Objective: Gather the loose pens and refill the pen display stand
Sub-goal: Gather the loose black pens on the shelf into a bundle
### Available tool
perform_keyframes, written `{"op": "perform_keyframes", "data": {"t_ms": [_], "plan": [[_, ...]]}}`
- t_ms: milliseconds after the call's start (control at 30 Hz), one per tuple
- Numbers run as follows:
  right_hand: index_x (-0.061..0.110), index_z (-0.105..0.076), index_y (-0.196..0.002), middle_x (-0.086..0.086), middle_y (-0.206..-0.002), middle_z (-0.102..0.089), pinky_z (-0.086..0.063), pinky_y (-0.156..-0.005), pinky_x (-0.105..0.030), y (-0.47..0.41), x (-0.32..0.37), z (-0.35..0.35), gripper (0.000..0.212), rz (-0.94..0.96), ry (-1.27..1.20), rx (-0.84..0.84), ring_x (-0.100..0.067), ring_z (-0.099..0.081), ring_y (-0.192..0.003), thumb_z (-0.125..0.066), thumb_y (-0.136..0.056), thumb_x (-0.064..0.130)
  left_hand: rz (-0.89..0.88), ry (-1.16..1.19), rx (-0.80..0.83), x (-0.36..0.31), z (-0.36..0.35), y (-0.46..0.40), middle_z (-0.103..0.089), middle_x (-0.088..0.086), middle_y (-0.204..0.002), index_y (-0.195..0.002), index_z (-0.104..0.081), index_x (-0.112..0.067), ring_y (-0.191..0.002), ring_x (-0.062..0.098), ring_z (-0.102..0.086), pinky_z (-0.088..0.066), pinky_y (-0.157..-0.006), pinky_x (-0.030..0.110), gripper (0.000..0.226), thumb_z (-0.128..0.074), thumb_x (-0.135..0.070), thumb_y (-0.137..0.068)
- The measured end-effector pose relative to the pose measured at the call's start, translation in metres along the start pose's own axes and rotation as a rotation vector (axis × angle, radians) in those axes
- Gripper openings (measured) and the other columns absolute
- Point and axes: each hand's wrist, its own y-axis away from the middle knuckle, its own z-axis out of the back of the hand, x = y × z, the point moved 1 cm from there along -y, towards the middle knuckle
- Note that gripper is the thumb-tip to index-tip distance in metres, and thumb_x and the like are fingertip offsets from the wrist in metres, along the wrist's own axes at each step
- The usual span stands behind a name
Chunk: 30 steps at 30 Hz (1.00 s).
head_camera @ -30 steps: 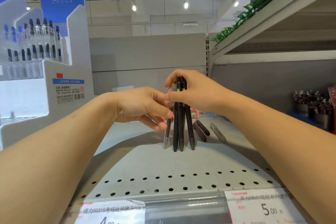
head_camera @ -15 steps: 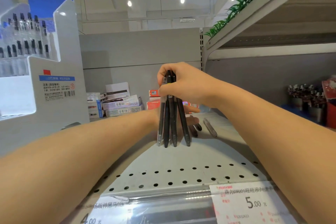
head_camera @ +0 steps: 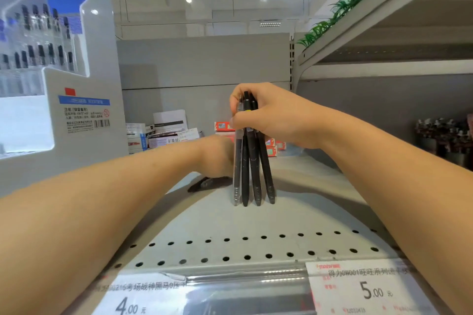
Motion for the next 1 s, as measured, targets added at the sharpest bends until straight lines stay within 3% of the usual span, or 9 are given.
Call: {"op": "perform_keyframes", "data": {"t_ms": [67, 167, 233, 367, 500, 633, 700, 800, 1000], "plan": [[0.024, -0.058, -0.087, -0.003, -0.071, -0.058, -0.033, -0.041, -0.011, 0.0, 0.0, 0.0, 0.016, -0.006, 0.0, 0.001, -0.001, -0.041, -0.041, -0.065, -0.089, 0.01, -0.012, -0.046, 0.005, 0.009, 0.003, 0.005, -0.069, 0.001, -0.089, -0.091, -0.069, -0.017, -0.087, 0.023, -0.063, -0.053, -0.083, 0.035, 0.008, -0.067, -0.025, -0.09], [0.023, -0.056, -0.086, 0.009, -0.057, -0.055, -0.032, -0.041, -0.012, -0.001, -0.002, -0.001, 0.016, -0.024, 0.018, -0.049, -0.001, -0.039, -0.038, -0.063, -0.09, 0.009, 0.005, -0.024, 0.031, 0.024, 0.006, 0.017, -0.062, -0.011, -0.077, -0.079, -0.062, -0.029, -0.073, 0.008, -0.056, -0.044, -0.066, 0.024, 0.015, -0.071, -0.02, -0.085], [0.021, -0.056, -0.086, 0.011, -0.05, -0.053, -0.031, -0.041, -0.012, -0.003, -0.003, -0.003, 0.014, -0.033, 0.052, -0.093, -0.002, -0.039, -0.038, -0.061, -0.09, 0.01, -0.01, -0.002, 0.048, 0.028, 0.007, 0.023, -0.063, -0.014, -0.084, -0.089, -0.061, -0.033, -0.076, 0.004, -0.056, -0.044, -0.068, 0.023, 0.017, -0.074, -0.024, -0.083], [0.019, -0.056, -0.091, -0.012, -0.07, -0.062, -0.037, -0.041, -0.013, -0.003, 0.0, -0.015, 0.014, -0.037, -0.03, -0.136, -0.002, -0.053, -0.043, -0.056, -0.09, 0.005, -0.034, -0.028, 0.029, 0.027, 0.005, 0.022, -0.054, -0.02, -0.09, -0.122, -0.06, -0.035, -0.081, 0.002, -0.053, -0.045, -0.072, 0.024, 0.043, -0.073, -0.031, -0.082], [0.018, -0.059, -0.118, -0.007, -0.078, -0.057, -0.045, -0.047, -0.01, -0.002, 0.002, -0.034, 0.036, -0.046, -0.181, -0.218, -0.001, -0.065, -0.052, -0.055, -0.089, -0.002, 0.034, 0.301, -0.027, 0.034, 0.013, 0.025, -0.065, -0.008, -0.096, -0.115, -0.066, -0.022, -0.089, 0.008, -0.063, -0.061, -0.074, 0.03, 0.031, -0.069, -0.022, -0.084], [0.034, -0.039, -0.148, 0.013, -0.099, -0.057, -0.045, -0.056, -0.004, 0.002, -0.001, -0.042, 0.071, -0.128, -0.223, -0.36, -0.008, -0.067, -0.075, -0.066, -0.088, 0.007, 0.029, 0.685, -0.148, 0.048, 0.028, 0.031, -0.074, 0.005, -0.097, -0.095, -0.075, -0.015, -0.085, 0.014, -0.069, -0.06, -0.078, 0.033, 0.015, -0.069, -0.021, -0.083], [0.028, -0.049, -0.141, 0.015, -0.091, -0.057, -0.05, -0.061, -0.007, 0.008, -0.005, -0.043, 0.062, -0.233, -0.301, -0.321, 0.002, -0.065, -0.069, -0.072, -0.087, 0.009, -0.06, 0.866, -0.166, 0.049, 0.033, 0.037, -0.074, 0.006, -0.096, -0.097, -0.075, -0.013, -0.08, 0.015, -0.069, -0.06, -0.073, 0.031, 0.015, -0.066, -0.018, -0.086], [0.022, -0.073, -0.089, -0.004, -0.069, -0.062, -0.06, -0.063, -0.034, 0.023, -0.011, -0.053, 0.016, -0.348, -0.52, -0.123, -0.012, -0.063, -0.058, -0.07, -0.089, 0.007, -0.248, 0.978, -0.172, 0.04, 0.038, 0.045, -0.073, 0.001, -0.079, -0.085, -0.074, -0.015, -0.07, 0.012, -0.068, -0.056, -0.062, 0.025, 0.015, -0.061, -0.009, -0.089], [0.017, -0.063, -0.109, -0.004, -0.096, -0.079, -0.062, -0.073, -0.032, 0.028, -0.017, -0.044, 0.015, -0.259, -0.67, -0.267, -0.018, -0.077, -0.092, -0.064, -0.096, 0.009, -0.318, 0.887, -0.237, 0.024, 0.033, 0.045, -0.076, 0.013, -0.097, -0.104, -0.072, -0.003, -0.081, 0.02, -0.075, -0.06, -0.068, 0.027, 0.02, -0.072, -0.019, -0.091]]}}
